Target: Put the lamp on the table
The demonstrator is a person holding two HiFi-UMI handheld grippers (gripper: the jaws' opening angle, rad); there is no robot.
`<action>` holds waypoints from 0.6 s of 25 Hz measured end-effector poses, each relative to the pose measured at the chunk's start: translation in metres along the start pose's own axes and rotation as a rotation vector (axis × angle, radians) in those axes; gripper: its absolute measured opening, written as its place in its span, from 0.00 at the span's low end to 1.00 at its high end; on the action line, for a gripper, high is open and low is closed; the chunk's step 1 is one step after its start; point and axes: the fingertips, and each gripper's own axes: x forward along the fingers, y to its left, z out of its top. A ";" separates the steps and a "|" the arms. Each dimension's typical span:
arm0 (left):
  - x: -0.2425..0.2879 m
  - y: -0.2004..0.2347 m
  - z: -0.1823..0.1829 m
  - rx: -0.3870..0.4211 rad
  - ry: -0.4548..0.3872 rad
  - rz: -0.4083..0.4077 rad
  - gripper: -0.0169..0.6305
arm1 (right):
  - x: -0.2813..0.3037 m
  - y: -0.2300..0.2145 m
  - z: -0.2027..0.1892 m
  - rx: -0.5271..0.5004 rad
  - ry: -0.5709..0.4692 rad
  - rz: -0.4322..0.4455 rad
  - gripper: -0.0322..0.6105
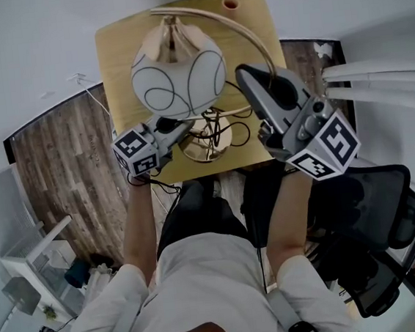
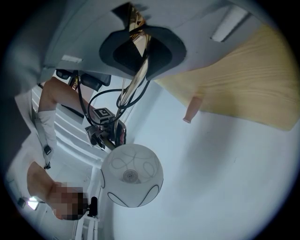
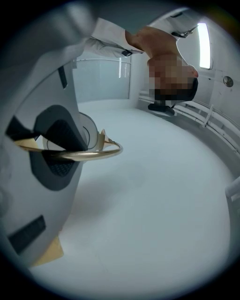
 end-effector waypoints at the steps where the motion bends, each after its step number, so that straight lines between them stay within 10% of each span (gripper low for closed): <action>1: 0.001 0.002 -0.001 -0.001 0.000 -0.001 0.05 | 0.001 -0.002 -0.001 -0.001 0.002 -0.001 0.05; 15: 0.008 0.024 -0.016 0.014 0.026 -0.014 0.05 | 0.010 -0.010 -0.012 0.002 -0.010 0.005 0.05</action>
